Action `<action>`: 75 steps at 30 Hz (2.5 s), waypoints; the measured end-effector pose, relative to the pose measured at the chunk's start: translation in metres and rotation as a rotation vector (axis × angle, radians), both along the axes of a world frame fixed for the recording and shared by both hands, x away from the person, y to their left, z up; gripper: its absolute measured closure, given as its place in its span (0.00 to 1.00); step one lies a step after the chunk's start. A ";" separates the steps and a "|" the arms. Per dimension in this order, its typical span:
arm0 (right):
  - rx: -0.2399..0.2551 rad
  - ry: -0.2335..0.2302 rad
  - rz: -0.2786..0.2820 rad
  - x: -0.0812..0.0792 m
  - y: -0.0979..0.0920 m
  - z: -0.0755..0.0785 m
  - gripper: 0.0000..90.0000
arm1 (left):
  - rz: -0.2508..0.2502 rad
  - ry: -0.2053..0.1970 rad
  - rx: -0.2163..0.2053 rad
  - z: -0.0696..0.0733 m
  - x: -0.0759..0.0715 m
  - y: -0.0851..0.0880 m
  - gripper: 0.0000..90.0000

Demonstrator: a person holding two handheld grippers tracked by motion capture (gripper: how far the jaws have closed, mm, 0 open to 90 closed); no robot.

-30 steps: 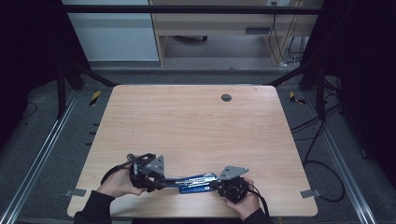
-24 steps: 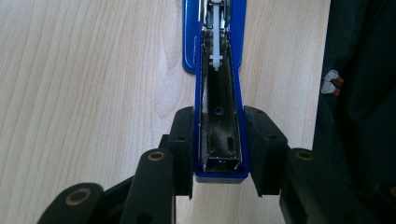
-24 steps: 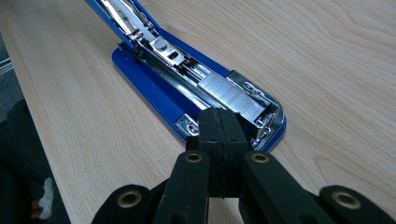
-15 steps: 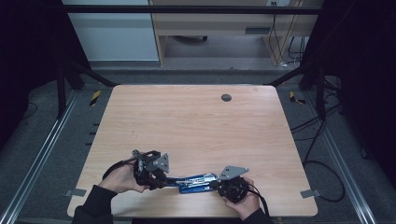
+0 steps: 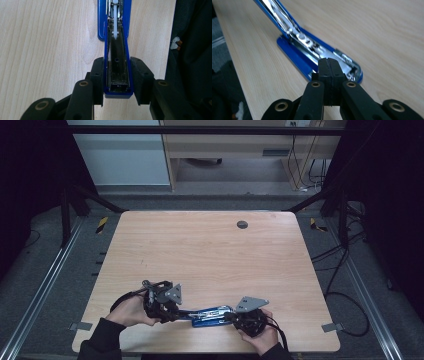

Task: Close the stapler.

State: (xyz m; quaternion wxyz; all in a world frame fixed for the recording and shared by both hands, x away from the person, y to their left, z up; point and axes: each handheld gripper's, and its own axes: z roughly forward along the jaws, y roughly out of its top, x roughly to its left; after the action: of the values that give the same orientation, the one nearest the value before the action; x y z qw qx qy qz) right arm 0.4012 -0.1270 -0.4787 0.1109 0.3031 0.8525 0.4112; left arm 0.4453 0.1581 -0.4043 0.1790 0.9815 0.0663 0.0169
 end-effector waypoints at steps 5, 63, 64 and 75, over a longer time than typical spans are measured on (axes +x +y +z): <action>0.080 -0.055 0.038 0.000 0.006 0.010 1.00 | -0.002 0.001 0.007 0.001 0.001 -0.001 0.73; 0.185 -0.056 0.118 0.010 0.089 0.008 1.00 | -0.021 -0.008 0.047 0.012 0.002 -0.014 0.73; 0.183 -0.057 0.120 0.010 0.089 0.007 1.00 | -0.022 -0.007 0.051 0.012 0.003 -0.014 0.73; 0.188 -0.060 0.112 0.010 0.089 0.008 1.00 | -0.013 -0.031 -0.010 0.016 0.000 -0.014 0.72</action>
State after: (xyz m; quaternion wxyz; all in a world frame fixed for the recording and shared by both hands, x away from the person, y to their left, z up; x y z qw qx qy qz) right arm 0.4112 -0.0379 -0.4710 0.0841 0.2515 0.8222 0.5037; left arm 0.4455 0.1446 -0.3884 0.1848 0.9806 0.0571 0.0305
